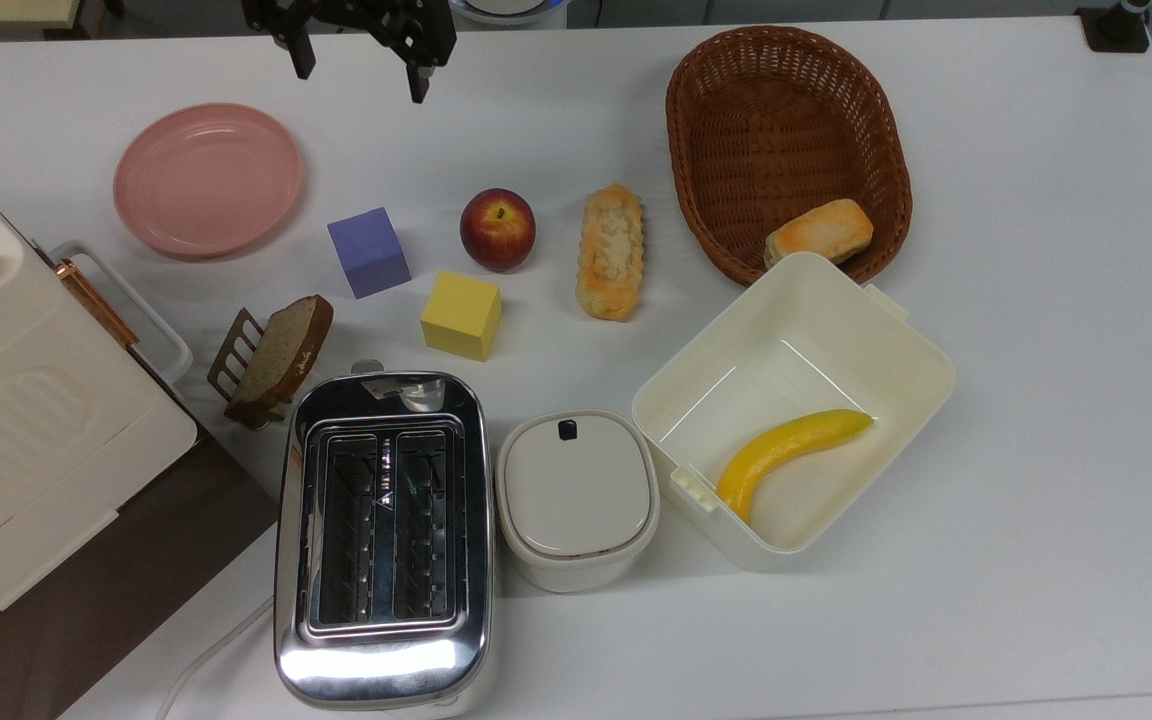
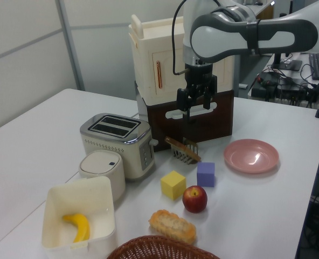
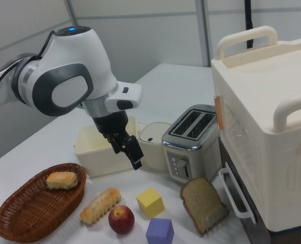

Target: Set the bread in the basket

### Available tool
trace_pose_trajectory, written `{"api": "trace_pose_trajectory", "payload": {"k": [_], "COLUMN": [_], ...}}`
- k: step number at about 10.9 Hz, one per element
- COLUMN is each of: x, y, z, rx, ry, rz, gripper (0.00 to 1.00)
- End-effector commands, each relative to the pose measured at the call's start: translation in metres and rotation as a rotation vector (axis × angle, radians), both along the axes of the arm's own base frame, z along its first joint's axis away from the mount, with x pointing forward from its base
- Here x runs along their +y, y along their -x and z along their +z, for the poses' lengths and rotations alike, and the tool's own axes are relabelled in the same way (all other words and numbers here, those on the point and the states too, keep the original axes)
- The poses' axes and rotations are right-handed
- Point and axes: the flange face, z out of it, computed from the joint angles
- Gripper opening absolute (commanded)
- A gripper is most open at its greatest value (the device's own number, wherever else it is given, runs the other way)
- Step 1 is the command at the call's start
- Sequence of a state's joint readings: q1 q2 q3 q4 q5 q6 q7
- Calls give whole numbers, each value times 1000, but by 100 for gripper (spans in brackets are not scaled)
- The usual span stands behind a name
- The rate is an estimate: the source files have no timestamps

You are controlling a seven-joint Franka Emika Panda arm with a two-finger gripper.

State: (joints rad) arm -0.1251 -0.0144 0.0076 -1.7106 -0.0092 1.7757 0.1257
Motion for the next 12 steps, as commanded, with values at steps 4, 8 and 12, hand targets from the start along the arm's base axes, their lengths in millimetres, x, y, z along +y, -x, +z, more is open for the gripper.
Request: {"api": "trace_pose_trajectory", "payload": {"k": [4, 8, 12], "x": [3, 5, 7], "y": [9, 12, 15], "z": [26, 24, 19], "rx": [2, 27, 68], "ry": [93, 85, 70], "rz": [59, 54, 99], "gripper": [100, 100, 100]}}
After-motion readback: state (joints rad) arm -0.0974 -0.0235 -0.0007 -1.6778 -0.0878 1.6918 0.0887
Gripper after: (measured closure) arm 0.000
